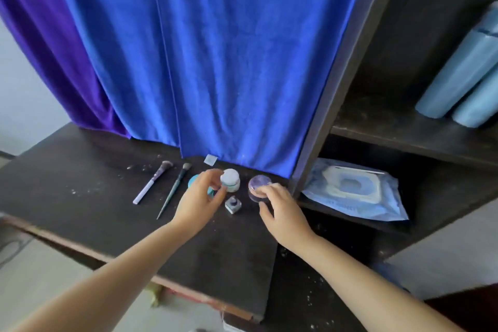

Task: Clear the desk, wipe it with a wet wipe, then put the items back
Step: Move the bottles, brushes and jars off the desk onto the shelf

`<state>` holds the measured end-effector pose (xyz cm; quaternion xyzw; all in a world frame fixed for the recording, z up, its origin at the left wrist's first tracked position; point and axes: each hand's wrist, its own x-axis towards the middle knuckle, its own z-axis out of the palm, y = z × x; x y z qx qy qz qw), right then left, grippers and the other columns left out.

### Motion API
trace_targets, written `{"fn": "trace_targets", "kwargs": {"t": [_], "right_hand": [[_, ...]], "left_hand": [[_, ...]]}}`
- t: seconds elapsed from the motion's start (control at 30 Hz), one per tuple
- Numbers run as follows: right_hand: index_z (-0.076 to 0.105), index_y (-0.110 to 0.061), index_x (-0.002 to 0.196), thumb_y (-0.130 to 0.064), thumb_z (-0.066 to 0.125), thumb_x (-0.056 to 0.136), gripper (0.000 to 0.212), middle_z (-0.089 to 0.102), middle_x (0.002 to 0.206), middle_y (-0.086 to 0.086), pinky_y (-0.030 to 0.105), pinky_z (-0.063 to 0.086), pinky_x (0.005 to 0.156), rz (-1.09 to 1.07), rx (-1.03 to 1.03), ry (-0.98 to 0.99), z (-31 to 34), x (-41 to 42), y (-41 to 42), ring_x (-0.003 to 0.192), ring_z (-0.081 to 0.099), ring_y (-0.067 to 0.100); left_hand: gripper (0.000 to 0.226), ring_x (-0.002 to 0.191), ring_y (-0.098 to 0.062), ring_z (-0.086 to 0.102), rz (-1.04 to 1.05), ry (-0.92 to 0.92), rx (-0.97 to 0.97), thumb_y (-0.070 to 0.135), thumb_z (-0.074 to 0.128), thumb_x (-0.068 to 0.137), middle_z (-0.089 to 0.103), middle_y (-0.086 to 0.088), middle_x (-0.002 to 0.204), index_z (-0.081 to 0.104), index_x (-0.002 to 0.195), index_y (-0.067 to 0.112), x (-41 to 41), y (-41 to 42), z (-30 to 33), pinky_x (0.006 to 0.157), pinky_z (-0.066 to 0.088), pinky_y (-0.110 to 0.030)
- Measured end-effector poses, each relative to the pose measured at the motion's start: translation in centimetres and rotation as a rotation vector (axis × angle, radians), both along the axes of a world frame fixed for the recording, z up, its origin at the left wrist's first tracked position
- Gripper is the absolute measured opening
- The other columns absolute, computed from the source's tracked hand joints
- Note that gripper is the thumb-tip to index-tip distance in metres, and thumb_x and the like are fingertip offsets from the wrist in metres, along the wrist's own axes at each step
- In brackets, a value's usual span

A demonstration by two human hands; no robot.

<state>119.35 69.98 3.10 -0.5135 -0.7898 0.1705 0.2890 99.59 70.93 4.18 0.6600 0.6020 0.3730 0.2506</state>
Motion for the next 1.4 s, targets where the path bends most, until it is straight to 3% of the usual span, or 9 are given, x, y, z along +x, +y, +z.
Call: {"fn": "trace_targets", "kwargs": {"t": [0.13, 0.27, 0.53, 0.8, 0.93, 1.0, 1.1, 1.27, 1.4], "right_hand": [[0.049, -0.008, 0.123, -0.015, 0.052, 0.088, 0.035, 0.052, 0.123, 0.011, 0.040, 0.042, 0.098, -0.099, -0.239, 0.001, -3.6, -5.1, 3.1, 0.116, 0.049, 0.027], [0.044, -0.010, 0.125, -0.024, 0.061, 0.085, 0.046, 0.047, 0.124, 0.011, 0.037, 0.042, 0.090, -0.271, -0.367, -0.142, -6.7, -8.8, 5.7, 0.119, 0.042, 0.026], [0.052, -0.009, 0.120, -0.022, 0.065, 0.084, 0.041, 0.052, 0.116, 0.012, 0.034, 0.039, 0.095, -0.433, -0.378, -0.111, -9.5, -9.5, 4.9, 0.113, 0.046, 0.028], [0.053, -0.019, 0.119, -0.028, 0.068, 0.081, 0.042, 0.055, 0.117, -0.002, 0.036, 0.050, 0.083, -0.451, -0.180, 0.128, -0.3, -5.1, 1.3, 0.102, 0.058, 0.020], [0.051, -0.022, 0.118, -0.028, 0.070, 0.079, 0.044, 0.055, 0.110, -0.013, 0.023, 0.045, 0.085, -0.543, -0.003, 0.242, 6.5, 0.4, -1.6, 0.101, 0.054, 0.004], [0.051, -0.028, 0.112, -0.028, 0.070, 0.079, 0.038, 0.054, 0.099, -0.023, 0.014, 0.043, 0.081, -0.586, 0.111, 0.287, 10.0, 3.6, -3.4, 0.094, 0.052, -0.006], [0.051, -0.030, 0.103, -0.022, 0.070, 0.080, 0.032, 0.056, 0.094, -0.024, 0.005, 0.040, 0.071, -0.638, 0.277, 0.352, 14.6, 8.7, -5.7, 0.086, 0.054, -0.010], [0.051, -0.026, 0.097, -0.023, 0.067, 0.084, 0.021, 0.060, 0.089, -0.008, 0.020, 0.045, 0.070, -0.733, 0.341, 0.313, 18.4, 16.7, -4.3, 0.077, 0.057, 0.010], [0.052, -0.014, 0.102, -0.030, 0.064, 0.084, 0.027, 0.062, 0.101, 0.004, 0.041, 0.048, 0.081, -0.784, 0.263, 0.105, 17.7, 20.1, -0.8, 0.091, 0.058, 0.024]], "left_hand": [[0.038, 0.102, -0.025, 0.054, 0.152, 0.069, -0.134, 0.017, 0.064, 0.081, 0.054, -0.004, 0.105, 0.051, 0.117, 0.013, -5.5, 2.0, -4.4, 0.085, 0.048, -0.044], [0.070, 0.128, -0.027, 0.035, 0.074, 0.128, -0.243, 0.026, 0.070, 0.078, 0.041, -0.010, 0.135, 0.035, 0.137, 0.011, -7.1, 5.4, -7.2, 0.104, 0.033, -0.039], [0.076, 0.123, -0.018, 0.042, -0.250, 0.173, -0.271, 0.031, 0.074, 0.073, 0.043, 0.000, 0.132, 0.033, 0.136, 0.025, -7.2, 7.5, -9.6, 0.098, 0.038, -0.029], [0.072, 0.111, -0.010, 0.051, -0.316, 0.029, -0.092, 0.036, 0.078, 0.067, 0.049, 0.016, 0.117, 0.040, 0.127, 0.029, -3.6, 5.6, -2.8, 0.089, 0.042, -0.025], [0.074, 0.104, -0.008, 0.053, -0.428, -0.068, 0.028, 0.042, 0.080, 0.058, 0.053, 0.016, 0.114, 0.038, 0.118, 0.041, 1.9, 3.9, 3.9, 0.083, 0.040, -0.020], [0.072, 0.105, -0.001, 0.051, -0.525, -0.118, 0.101, 0.049, 0.073, 0.055, 0.049, 0.028, 0.113, 0.036, 0.116, 0.047, 5.0, 2.4, 7.6, 0.088, 0.042, -0.020], [0.070, 0.109, 0.014, 0.044, -0.661, -0.157, 0.234, 0.050, 0.072, 0.058, 0.039, 0.044, 0.116, 0.033, 0.116, 0.053, 9.7, 0.0, 12.3, 0.089, 0.034, -0.002], [0.071, 0.107, -0.001, 0.048, -0.584, -0.240, 0.299, 0.030, 0.077, 0.069, 0.047, 0.016, 0.118, 0.034, 0.126, 0.032, 18.4, -0.2, 17.3, 0.091, 0.040, -0.016], [0.077, 0.110, -0.021, 0.053, -0.371, -0.226, 0.243, 0.031, 0.077, 0.070, 0.053, -0.005, 0.125, 0.032, 0.130, 0.018, 23.3, 3.4, 18.7, 0.088, 0.042, -0.029]]}}
